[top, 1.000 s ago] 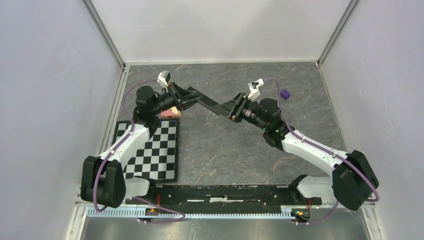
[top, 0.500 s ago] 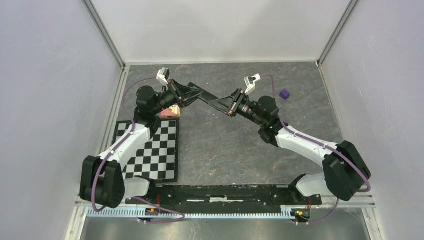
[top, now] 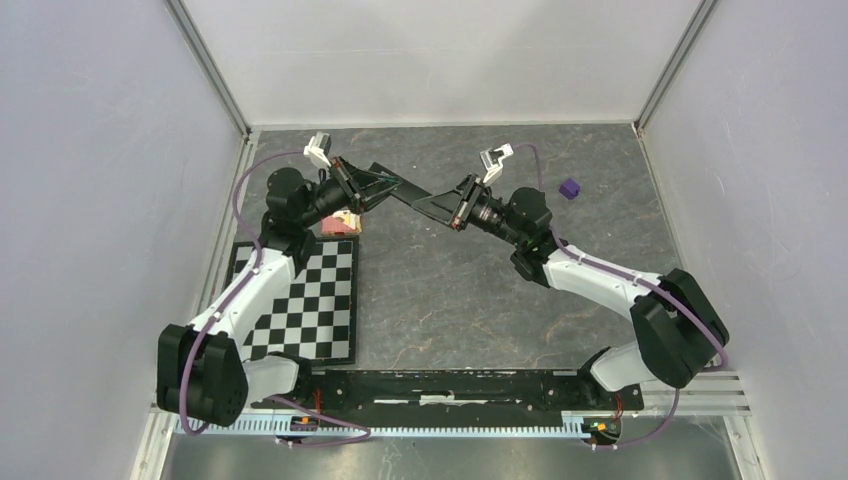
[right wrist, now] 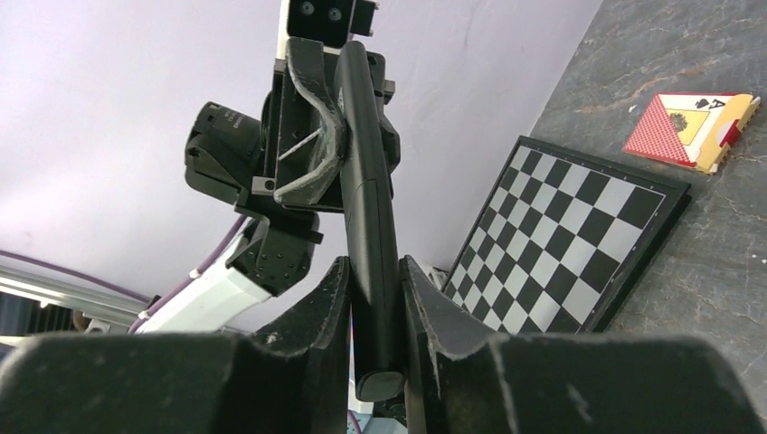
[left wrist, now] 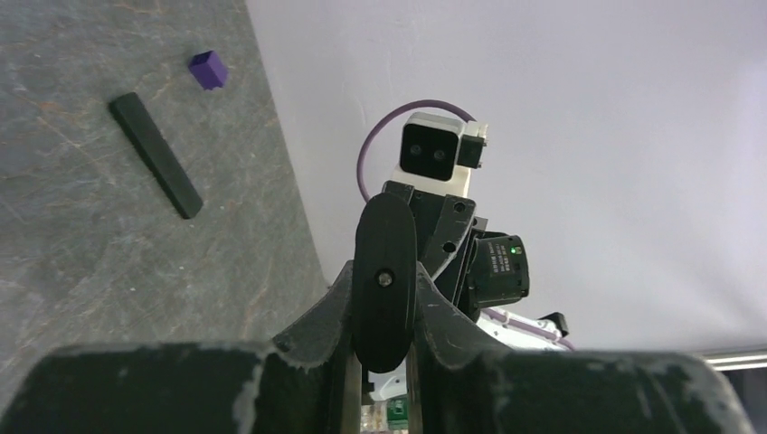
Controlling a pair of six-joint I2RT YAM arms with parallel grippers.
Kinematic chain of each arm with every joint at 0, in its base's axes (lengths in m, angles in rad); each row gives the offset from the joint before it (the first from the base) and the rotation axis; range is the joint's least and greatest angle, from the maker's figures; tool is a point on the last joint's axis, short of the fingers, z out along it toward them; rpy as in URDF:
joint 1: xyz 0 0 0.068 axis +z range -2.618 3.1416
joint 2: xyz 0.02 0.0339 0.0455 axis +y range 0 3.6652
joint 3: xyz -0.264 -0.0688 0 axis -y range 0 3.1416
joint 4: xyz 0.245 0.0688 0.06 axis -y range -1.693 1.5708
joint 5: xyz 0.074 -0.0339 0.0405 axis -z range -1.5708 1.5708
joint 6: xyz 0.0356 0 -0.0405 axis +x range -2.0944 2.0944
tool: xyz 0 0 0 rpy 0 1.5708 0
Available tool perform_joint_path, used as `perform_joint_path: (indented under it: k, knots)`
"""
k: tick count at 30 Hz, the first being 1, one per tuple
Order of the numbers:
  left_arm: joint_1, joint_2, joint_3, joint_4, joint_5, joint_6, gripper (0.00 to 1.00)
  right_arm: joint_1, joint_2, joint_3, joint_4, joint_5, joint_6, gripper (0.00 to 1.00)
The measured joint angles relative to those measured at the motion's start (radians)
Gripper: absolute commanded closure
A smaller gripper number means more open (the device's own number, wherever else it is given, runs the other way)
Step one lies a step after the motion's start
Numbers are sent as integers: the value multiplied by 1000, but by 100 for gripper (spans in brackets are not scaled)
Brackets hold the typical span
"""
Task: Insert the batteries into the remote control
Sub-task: Load the battery cover into the remote control, then place the remote control at the center of the board.
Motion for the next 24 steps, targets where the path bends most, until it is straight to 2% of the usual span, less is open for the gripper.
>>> perform_joint_path:
  k: [4, 8, 13, 15, 19, 24]
  knots:
    - [2, 3, 63, -111, 12, 89, 98, -9, 21, 5, 18, -14, -26, 52]
    - [-35, 22, 113, -169, 101, 151, 98, -10, 23, 11, 49, -32, -87, 44]
    - [-16, 49, 143, -200, 196, 174, 98, -53, -40, -27, 65, -70, -138, 11]
    - [-6, 52, 145, -206, 221, 176, 98, -73, -103, -61, 65, -95, -167, 5]
    - [5, 52, 145, -200, 278, 176, 98, -87, -190, -73, 76, -167, -238, 4]
    - [5, 47, 145, -157, 359, 176, 98, -87, -149, -24, 55, -326, -319, 20]
